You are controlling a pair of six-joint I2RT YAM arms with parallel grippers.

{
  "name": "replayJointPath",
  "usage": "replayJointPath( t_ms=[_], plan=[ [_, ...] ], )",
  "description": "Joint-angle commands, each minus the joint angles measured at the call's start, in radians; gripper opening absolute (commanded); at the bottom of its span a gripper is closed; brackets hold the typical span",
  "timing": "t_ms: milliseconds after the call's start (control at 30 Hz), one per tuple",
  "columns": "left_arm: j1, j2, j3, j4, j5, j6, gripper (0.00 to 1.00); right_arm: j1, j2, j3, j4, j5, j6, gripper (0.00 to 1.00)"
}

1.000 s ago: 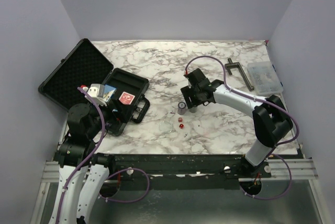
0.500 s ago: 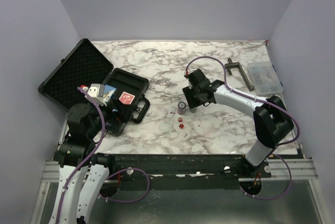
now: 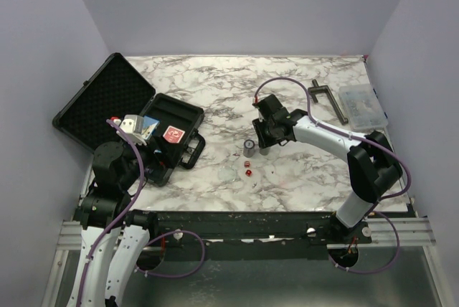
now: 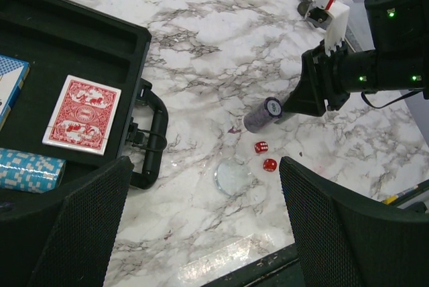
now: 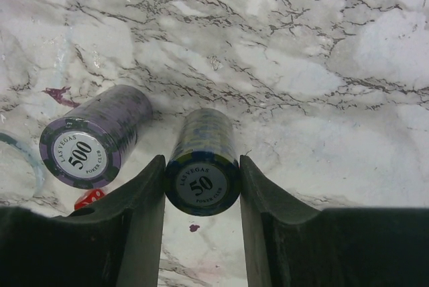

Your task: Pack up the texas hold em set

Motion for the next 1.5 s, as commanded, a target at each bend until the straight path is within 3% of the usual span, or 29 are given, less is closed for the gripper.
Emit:
replayJointPath(
  t_ms=[0,300,433,600,833,1200,1467],
  plan=[
    [0.0,0.002,-0.008,0.015,0.03,0.013,0.9,-0.002,-0.02,0.041,-0.067,-0.018,0.007,0.01],
    [0.0,0.001,-0.022,0.036,0.03,0.013,0.88,-0.003,-0.133,0.093,-0.144,0.104,0.029,0.01],
    [-0.001,-0.009,-0.05,0.084,0.081,0.017,0.87,-0.003,-0.211,0.09,-0.151,0.105,0.051,0.01],
    [-0.001,-0.005,-0.086,0.108,-0.012,0.013,0.85,-0.003,-0.319,0.07,-0.148,0.113,0.069,0.01],
    [-0.019,0.078,-0.066,0.121,0.032,0.013,0.82,-0.002,-0.48,0.007,-0.133,0.093,0.138,0.01],
    [-0.255,0.234,0.085,0.159,-0.1,0.099,0.82,-0.003,-0.655,-0.085,-0.1,0.012,0.261,0.01],
    [-0.353,0.286,0.13,0.228,-0.055,0.283,0.82,-0.002,-0.706,-0.103,-0.12,-0.087,0.326,0.01]
  ],
)
